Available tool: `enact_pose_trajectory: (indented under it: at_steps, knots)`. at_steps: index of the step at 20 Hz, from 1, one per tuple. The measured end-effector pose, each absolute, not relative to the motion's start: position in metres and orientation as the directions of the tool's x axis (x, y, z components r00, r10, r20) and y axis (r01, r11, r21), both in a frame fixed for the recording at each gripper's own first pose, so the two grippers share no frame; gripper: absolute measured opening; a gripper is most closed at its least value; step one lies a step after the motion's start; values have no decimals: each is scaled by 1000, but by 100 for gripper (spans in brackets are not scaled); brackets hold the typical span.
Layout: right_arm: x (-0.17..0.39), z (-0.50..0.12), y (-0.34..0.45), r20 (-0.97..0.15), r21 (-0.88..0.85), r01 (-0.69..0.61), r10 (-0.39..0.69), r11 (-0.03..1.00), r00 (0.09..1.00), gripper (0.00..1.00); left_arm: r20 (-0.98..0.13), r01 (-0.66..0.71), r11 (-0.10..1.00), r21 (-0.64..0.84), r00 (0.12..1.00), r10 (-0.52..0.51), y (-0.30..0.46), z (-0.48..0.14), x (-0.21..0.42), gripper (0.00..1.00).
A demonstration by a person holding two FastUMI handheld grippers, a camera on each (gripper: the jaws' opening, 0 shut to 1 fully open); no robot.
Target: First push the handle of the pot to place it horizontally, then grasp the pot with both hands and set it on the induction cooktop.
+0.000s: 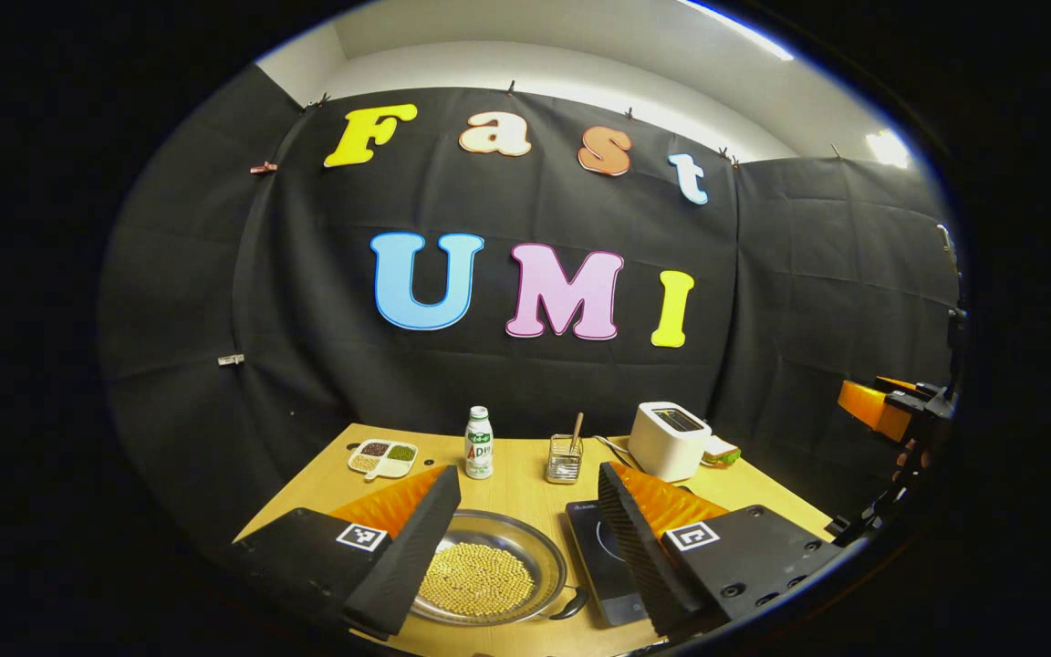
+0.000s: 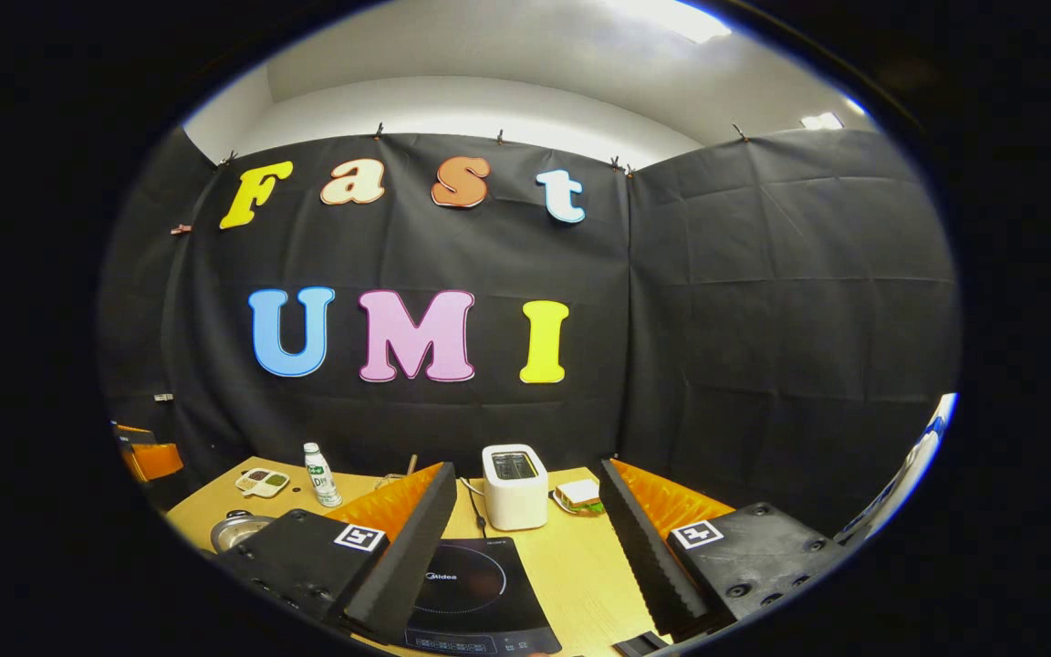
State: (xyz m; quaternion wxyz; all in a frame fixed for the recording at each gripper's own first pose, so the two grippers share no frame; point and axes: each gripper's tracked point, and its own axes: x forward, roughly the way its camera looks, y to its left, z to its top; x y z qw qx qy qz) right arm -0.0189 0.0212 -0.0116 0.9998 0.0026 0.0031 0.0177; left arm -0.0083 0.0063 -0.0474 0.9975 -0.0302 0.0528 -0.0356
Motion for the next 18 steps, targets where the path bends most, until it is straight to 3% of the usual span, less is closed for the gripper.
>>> enact_pose_trajectory:
  at_steps: [5, 9, 18]
  knots:
    - [-17, -11, 30, -6, -11, -63, 63, 998, 998, 98, -140, 84, 994, -71, 986, -94, 16, -58, -7, 95]
    - [-18, -13, 37, -11, -23, -85, 85, 996, 996, 98, -212, 108, 990, -89, 969, -125, 20, -81, -8, 85]
    - [-20, -25, 39, -31, -30, -92, 91, 995, 995, 98, -376, 146, 987, -66, 913, -160, 23, -149, -24, 43]
